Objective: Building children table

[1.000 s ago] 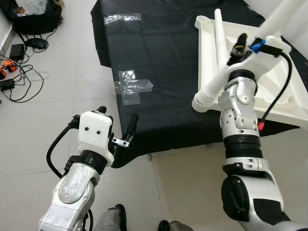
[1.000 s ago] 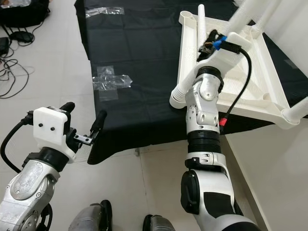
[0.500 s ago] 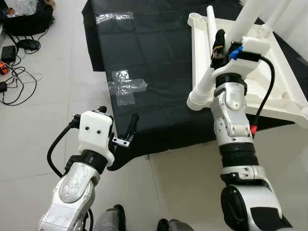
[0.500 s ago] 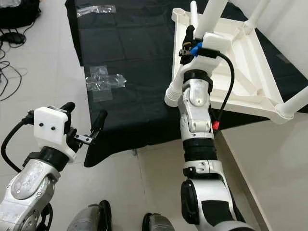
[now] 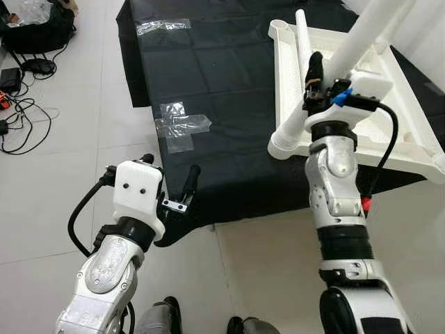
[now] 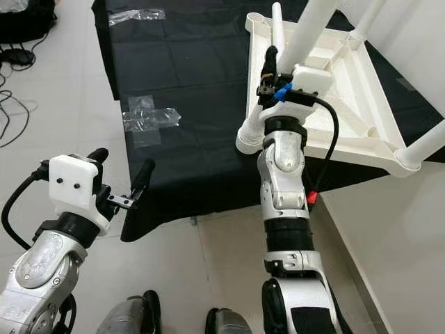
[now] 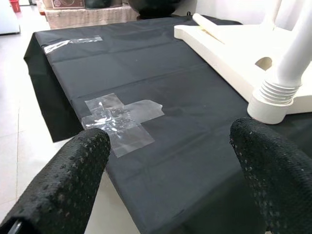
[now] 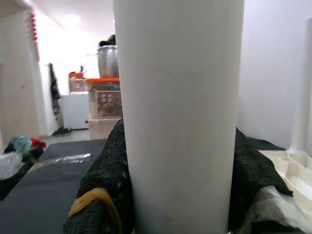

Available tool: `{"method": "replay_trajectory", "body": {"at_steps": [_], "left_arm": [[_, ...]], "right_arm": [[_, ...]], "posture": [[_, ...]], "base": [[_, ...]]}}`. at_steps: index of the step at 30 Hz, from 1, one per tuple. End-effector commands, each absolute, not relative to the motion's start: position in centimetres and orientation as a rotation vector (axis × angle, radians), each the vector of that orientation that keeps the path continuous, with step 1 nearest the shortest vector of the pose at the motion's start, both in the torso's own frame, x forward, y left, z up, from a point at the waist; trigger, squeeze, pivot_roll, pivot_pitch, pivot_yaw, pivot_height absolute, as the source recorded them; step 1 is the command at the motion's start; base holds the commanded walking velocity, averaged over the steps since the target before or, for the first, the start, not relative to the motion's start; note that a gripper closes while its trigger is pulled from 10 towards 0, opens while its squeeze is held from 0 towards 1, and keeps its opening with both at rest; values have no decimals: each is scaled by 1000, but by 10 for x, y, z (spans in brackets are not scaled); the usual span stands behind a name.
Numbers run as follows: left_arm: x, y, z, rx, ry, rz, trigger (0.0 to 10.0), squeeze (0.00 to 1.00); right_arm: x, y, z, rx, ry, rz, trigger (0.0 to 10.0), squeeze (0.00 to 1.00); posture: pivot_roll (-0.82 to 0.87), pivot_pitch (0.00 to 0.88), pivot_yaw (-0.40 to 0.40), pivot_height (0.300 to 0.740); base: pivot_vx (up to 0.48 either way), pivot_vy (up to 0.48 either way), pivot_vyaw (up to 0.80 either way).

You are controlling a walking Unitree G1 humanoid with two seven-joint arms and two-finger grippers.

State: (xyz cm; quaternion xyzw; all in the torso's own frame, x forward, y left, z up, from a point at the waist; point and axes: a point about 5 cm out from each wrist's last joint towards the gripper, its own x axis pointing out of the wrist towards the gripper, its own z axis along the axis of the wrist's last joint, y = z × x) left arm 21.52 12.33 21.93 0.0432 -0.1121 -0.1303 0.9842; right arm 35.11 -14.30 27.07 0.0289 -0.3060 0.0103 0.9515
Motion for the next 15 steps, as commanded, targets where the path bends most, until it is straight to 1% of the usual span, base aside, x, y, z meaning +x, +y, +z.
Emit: {"method": "replay_trajectory", "body": {"at_steps": [1,4,5,7,8,9,10,11,12,13,15], "left_arm": [[215,123,216,81,-214,-265,10000,0],[215,122,216,81,-214,-265,10000,0],[215,122,216,79,-214,-264,10000,0],[215,122,216,79,-214,-264,10000,0],[215,122,216,79,-214,-264,10000,0],[215,122,216,79,-214,-264,10000,0],[214,122,217,79,-215,-262,10000,0],[214,122,217,79,-215,-262,10000,0],[214,122,217,79,-216,-261,10000,0],[214,122,217,79,-216,-261,10000,0],[214,122,217,78,-217,-260,10000,0]], "right_arm": [[354,-130,247,28,-513,99,0,0],[357,-126,242,-5,-471,124,0,0],[360,-124,236,-34,-424,133,0,0],[360,-124,236,-34,-424,133,0,0],[365,-123,229,-36,-361,135,0,0],[365,-123,229,-36,-361,135,0,0],[372,-125,224,-17,-286,117,0,0],[372,-125,224,-17,-286,117,0,0],[379,-126,220,7,-218,107,0,0],[379,-126,220,7,-218,107,0,0],[390,-130,221,67,-154,81,0,0]], "posture": [[75,208,-90,740],[74,209,-92,740],[74,208,-92,740],[74,208,-92,740],[74,208,-94,740],[74,208,-94,740],[73,208,-94,740],[73,208,-94,740],[73,209,-97,740],[73,209,-97,740],[72,210,-98,740]], "base": [[0,0,0],[0,0,0],[0,0,0],[0,0,0],[0,0,0],[0,0,0],[0,0,0],[0,0,0],[0,0,0],[0,0,0],[0,0,0]]}}
